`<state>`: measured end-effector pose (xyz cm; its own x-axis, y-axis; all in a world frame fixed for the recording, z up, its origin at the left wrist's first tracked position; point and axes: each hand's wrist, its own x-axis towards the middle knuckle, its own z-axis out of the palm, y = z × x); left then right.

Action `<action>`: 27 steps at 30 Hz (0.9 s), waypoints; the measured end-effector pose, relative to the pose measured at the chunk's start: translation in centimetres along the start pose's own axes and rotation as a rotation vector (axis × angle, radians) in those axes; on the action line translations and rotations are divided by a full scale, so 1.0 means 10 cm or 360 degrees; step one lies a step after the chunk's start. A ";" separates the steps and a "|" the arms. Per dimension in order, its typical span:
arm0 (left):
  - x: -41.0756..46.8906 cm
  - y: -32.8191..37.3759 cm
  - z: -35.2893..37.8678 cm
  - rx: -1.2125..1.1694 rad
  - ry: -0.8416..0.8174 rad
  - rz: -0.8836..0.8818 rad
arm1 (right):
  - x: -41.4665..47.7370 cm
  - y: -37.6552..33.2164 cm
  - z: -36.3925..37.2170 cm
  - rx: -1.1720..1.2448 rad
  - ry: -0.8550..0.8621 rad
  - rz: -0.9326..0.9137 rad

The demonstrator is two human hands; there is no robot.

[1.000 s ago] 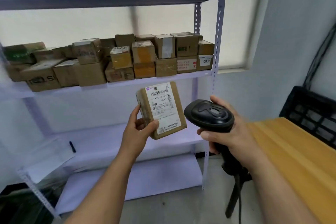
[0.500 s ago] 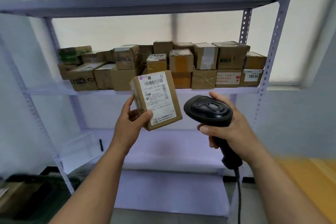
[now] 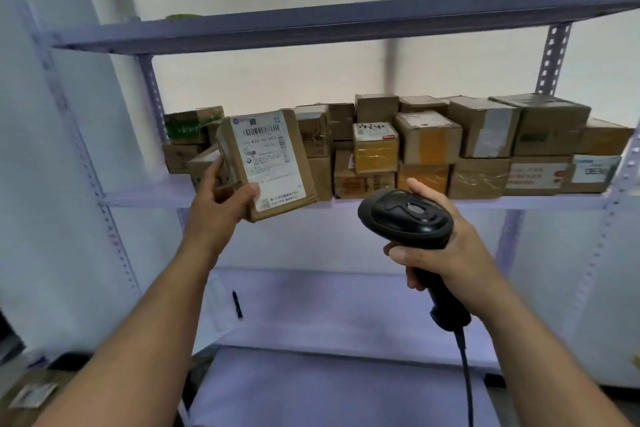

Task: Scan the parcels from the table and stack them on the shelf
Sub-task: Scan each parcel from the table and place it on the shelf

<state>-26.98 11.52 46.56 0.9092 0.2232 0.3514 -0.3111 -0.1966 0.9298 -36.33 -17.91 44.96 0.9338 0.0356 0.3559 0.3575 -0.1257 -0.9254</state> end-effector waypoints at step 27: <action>2.38 -0.36 -0.03 0.0310 -0.0514 -0.0008 | 1.08 0.33 1.05 -0.0338 0.0374 0.0110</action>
<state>-4.28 17.88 51.61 0.9607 -0.0819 0.2652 -0.2761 -0.3808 0.8825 -24.96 -7.55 44.38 0.9187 -0.2067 0.3365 0.2599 -0.3250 -0.9093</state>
